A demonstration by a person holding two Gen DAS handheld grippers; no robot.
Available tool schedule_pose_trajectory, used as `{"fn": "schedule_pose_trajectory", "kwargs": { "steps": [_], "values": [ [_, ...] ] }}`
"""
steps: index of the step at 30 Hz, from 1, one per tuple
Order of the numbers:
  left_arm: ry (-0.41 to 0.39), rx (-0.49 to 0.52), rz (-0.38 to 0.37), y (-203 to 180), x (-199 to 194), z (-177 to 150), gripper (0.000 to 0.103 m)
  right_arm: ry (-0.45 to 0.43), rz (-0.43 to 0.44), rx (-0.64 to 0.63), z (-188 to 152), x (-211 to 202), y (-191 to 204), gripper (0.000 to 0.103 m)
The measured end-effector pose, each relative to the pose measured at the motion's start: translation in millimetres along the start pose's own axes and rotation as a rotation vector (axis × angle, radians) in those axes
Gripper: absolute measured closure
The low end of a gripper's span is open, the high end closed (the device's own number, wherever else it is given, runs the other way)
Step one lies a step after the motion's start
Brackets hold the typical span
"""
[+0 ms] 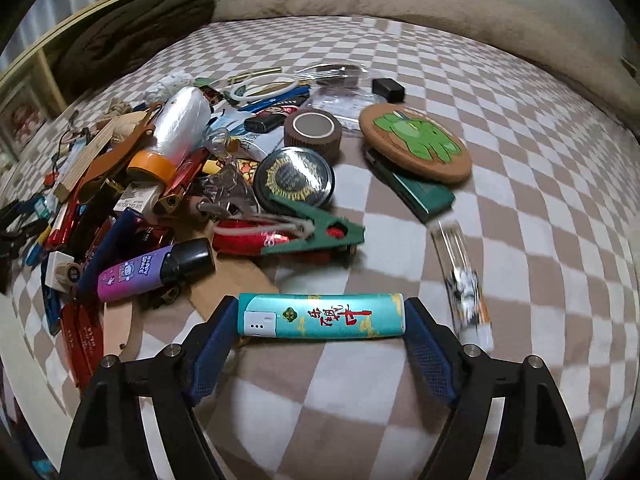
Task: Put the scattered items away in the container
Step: 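Lift both held lighters up off the pile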
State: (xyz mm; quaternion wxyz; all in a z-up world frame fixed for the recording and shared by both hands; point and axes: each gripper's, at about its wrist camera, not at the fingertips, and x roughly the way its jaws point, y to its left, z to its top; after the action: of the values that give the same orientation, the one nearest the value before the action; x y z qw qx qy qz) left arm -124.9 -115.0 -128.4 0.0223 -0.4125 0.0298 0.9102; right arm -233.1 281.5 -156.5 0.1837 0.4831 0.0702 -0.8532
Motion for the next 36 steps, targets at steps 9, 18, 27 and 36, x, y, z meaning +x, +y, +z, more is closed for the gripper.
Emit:
{"fn": "schedule_pose_trajectory", "kwargs": {
  "steps": [9,18,27,36],
  "values": [
    [0.006,-0.005,-0.007,3,-1,2,0.018,0.012,-0.072,0.044,-16,-12,11,0.021],
    [-0.005,-0.035,0.025,9,-10,7,0.018,-0.045,-0.075,0.078,-15,-44,13,0.021],
    [-0.024,-0.024,0.055,2,-30,17,0.018,-0.145,-0.061,0.07,-9,-79,25,0.021],
    [-0.045,-0.028,0.029,-11,-66,19,0.018,-0.188,-0.003,0.048,-14,-114,51,0.021]
  ]
}}
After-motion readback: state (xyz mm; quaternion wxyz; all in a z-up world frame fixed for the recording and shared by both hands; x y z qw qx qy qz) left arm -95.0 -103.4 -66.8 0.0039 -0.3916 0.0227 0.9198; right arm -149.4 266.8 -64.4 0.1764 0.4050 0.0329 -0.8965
